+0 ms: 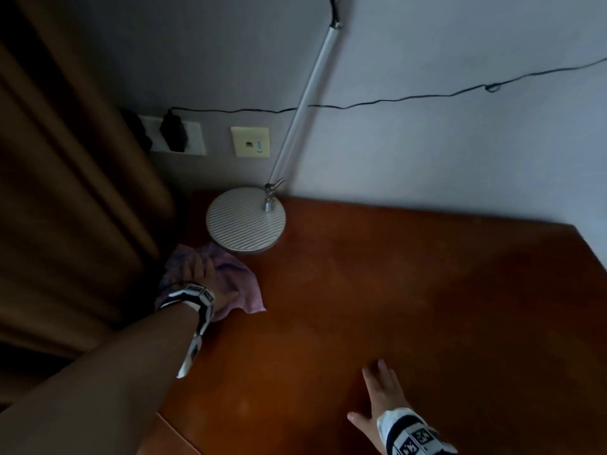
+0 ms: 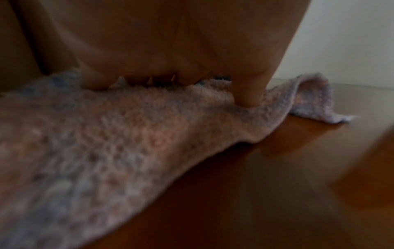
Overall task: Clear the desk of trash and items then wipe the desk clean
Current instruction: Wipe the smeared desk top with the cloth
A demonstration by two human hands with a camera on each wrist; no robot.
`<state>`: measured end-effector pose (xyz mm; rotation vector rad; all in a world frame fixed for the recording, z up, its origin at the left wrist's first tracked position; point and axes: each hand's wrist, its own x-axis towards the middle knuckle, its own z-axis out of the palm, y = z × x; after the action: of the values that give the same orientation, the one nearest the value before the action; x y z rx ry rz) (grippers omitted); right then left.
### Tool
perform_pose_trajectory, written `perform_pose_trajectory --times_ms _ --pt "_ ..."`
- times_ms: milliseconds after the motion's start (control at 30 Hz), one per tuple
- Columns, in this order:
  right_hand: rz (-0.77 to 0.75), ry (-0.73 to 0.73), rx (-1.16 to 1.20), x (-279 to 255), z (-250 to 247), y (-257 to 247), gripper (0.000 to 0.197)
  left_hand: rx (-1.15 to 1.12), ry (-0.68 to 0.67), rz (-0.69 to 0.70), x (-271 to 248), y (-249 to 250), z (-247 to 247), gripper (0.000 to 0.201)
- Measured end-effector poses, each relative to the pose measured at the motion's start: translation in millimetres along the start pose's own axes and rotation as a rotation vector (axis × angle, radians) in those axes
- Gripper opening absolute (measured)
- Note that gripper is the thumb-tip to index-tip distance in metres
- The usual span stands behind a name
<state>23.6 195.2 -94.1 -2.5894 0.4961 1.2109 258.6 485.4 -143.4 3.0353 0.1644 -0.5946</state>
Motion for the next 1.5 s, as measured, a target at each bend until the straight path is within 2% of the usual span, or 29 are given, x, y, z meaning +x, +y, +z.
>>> perform_pose_trajectory --times_ms 167,267,367,533,833,967,1133,1300,1500 --pt "0.022 0.031 -0.003 9.2 -5.1 1.1 0.093 0.047 0.009 0.018 1.2 15.3 -1.3 0.117" --pt "0.033 0.042 -0.031 18.9 -13.4 -4.7 0.097 0.126 -0.055 0.131 -4.9 31.4 -0.9 0.126" --pt "0.059 0.021 -0.050 26.8 -22.4 -13.3 0.102 0.144 -0.042 0.219 -26.9 58.7 3.6 0.118" --pt "0.099 -0.055 -0.088 37.7 -28.0 -18.6 0.113 0.158 -0.162 0.391 -51.2 111.3 10.9 0.112" --pt "0.111 -0.207 -0.138 48.1 -33.7 -15.8 0.114 0.095 -0.194 0.446 1.3 160.1 -10.3 0.115" --pt "0.123 -0.225 -0.117 48.0 -33.7 -14.7 0.112 0.110 -0.190 0.492 22.4 172.7 -21.6 0.114" --pt "0.111 -0.232 -0.080 41.1 -36.7 -15.7 0.111 0.139 -0.212 0.520 31.5 169.0 -21.7 0.114" --pt "0.109 -0.179 -0.056 31.6 -36.9 -15.3 0.108 0.155 -0.201 0.541 24.8 143.7 -14.4 0.112" --pt "0.105 -0.109 -0.055 29.1 -34.5 -17.3 0.109 0.098 -0.193 0.430 -20.8 97.7 15.3 0.112"
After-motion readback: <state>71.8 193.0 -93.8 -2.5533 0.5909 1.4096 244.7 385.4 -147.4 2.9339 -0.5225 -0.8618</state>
